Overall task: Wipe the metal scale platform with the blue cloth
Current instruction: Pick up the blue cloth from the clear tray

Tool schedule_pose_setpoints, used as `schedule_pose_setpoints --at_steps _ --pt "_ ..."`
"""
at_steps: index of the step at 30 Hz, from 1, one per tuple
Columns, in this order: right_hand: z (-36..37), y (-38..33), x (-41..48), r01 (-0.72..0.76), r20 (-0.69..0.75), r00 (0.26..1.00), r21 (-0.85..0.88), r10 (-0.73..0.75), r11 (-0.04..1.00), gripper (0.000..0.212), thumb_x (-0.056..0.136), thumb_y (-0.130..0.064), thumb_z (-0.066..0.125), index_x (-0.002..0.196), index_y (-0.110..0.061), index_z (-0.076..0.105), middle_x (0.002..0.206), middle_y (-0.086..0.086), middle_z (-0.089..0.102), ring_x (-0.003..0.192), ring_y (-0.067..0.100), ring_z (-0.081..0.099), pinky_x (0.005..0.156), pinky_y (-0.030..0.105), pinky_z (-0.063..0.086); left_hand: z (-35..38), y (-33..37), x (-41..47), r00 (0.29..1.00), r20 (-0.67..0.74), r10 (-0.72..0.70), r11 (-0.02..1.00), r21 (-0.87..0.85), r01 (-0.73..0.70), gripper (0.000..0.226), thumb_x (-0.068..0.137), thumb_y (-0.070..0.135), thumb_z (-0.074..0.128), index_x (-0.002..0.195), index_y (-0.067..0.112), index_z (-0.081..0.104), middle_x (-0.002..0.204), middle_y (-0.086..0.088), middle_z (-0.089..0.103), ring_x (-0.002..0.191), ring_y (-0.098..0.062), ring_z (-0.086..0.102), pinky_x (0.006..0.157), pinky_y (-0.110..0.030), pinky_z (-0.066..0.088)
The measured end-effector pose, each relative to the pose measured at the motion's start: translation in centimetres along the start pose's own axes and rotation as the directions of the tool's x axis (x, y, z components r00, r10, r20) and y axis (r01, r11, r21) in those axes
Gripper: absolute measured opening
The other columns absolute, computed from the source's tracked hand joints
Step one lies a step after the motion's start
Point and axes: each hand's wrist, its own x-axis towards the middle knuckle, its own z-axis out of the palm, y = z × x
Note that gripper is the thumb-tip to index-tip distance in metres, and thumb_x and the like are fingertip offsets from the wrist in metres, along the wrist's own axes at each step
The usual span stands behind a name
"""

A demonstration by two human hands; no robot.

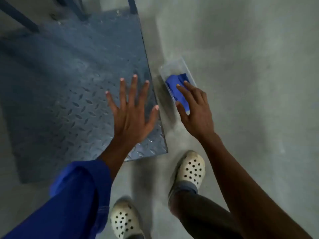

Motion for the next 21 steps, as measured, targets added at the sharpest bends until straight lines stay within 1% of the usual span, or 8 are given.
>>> schedule_pose_setpoints --at_steps 1,4,9,12,14,16,18,21 --pt "1.8 1.0 0.4 0.014 0.008 1.0 -0.003 -0.014 1.0 0.048 0.107 -0.039 0.055 0.152 -0.023 0.051 0.159 0.0 0.045 0.141 0.024 0.045 0.113 0.043 0.043 1.1 -0.9 0.4 1.0 -0.002 -0.029 1.0 -0.002 0.029 0.079 0.105 0.069 0.024 0.171 0.026 0.013 0.179 -0.01 0.004 0.164 -0.04 0.003 0.121 -0.079 0.007" --pt "5.6 3.1 1.6 -0.064 0.077 0.995 -0.051 0.068 0.997 0.049 0.109 -0.047 0.045 0.155 -0.028 0.044 0.163 -0.004 0.041 0.146 0.02 0.041 0.117 0.044 0.039 4.3 -3.5 1.2 0.993 -0.055 -0.108 0.994 -0.008 0.107 0.077 0.107 0.068 0.022 0.171 0.026 0.014 0.179 -0.009 0.006 0.164 -0.039 0.003 0.122 -0.079 0.004" --pt "9.5 5.7 2.5 -0.15 0.056 0.986 -0.073 0.154 0.986 0.046 0.11 -0.046 0.04 0.155 -0.037 0.04 0.165 -0.008 0.034 0.15 0.021 0.035 0.113 0.053 0.043 7.1 -3.4 1.0 0.984 -0.123 -0.131 0.991 0.009 0.133 0.071 0.109 0.06 0.028 0.17 0.025 0.019 0.179 -0.006 0.01 0.165 -0.034 0.007 0.122 -0.078 0.004" --pt "10.7 6.7 3.3 -0.268 0.026 0.962 -0.075 0.271 0.96 0.046 0.109 -0.043 0.043 0.155 -0.038 0.041 0.167 -0.005 0.032 0.15 0.025 0.031 0.107 0.057 0.046 7.1 -3.0 1.2 0.977 -0.138 -0.161 0.987 -0.002 0.162 0.071 0.108 0.062 0.028 0.17 0.028 0.019 0.179 -0.004 0.009 0.165 -0.031 0.005 0.122 -0.077 0.003" --pt "11.1 7.2 4.1 -0.322 0.076 0.94 -0.131 0.334 0.938 0.049 0.108 -0.043 0.047 0.156 -0.045 0.036 0.168 -0.006 0.027 0.149 0.025 0.029 0.101 0.061 0.048 7.2 -3.0 1.3 0.976 -0.15 -0.16 0.987 -0.01 0.16 0.071 0.107 0.062 0.029 0.17 0.029 0.02 0.179 -0.004 0.01 0.165 -0.031 0.006 0.122 -0.077 0.004" --pt "11.1 7.8 5.3 -0.354 0.148 0.915 -0.158 0.376 0.922 0.055 0.105 -0.042 0.055 0.154 -0.052 0.033 0.165 -0.006 0.032 0.145 0.027 0.032 0.097 0.065 0.045 7.4 -3.1 1.4 0.974 -0.157 -0.162 0.987 -0.012 0.162 0.071 0.106 0.062 0.029 0.169 0.029 0.021 0.179 -0.003 0.012 0.165 -0.031 0.008 0.122 -0.077 0.004" --pt "11.3 8.3 6.0 -0.348 0.142 0.919 -0.146 0.367 0.926 0.06 0.1 -0.03 0.064 0.153 -0.047 0.041 0.156 -0.001 0.046 0.136 0.031 0.041 0.099 0.06 0.048 7.3 -3.1 1.4 0.973 -0.157 -0.167 0.986 -0.021 0.166 0.071 0.106 0.063 0.03 0.169 0.03 0.021 0.178 -0.003 0.012 0.165 -0.03 0.008 0.122 -0.077 0.004" --pt "11.5 8.6 6.0 -0.318 0.079 0.942 -0.1 0.326 0.943 0.054 0.094 -0.01 0.066 0.144 -0.028 0.06 0.135 0.009 0.062 0.122 0.033 0.052 0.099 0.041 0.046 7.2 -3.0 1.4 0.974 -0.155 -0.165 0.986 -0.048 0.16 0.071 0.106 0.063 0.029 0.169 0.031 0.022 0.178 -0.003 0.012 0.165 -0.031 0.007 0.122 -0.077 0.004"
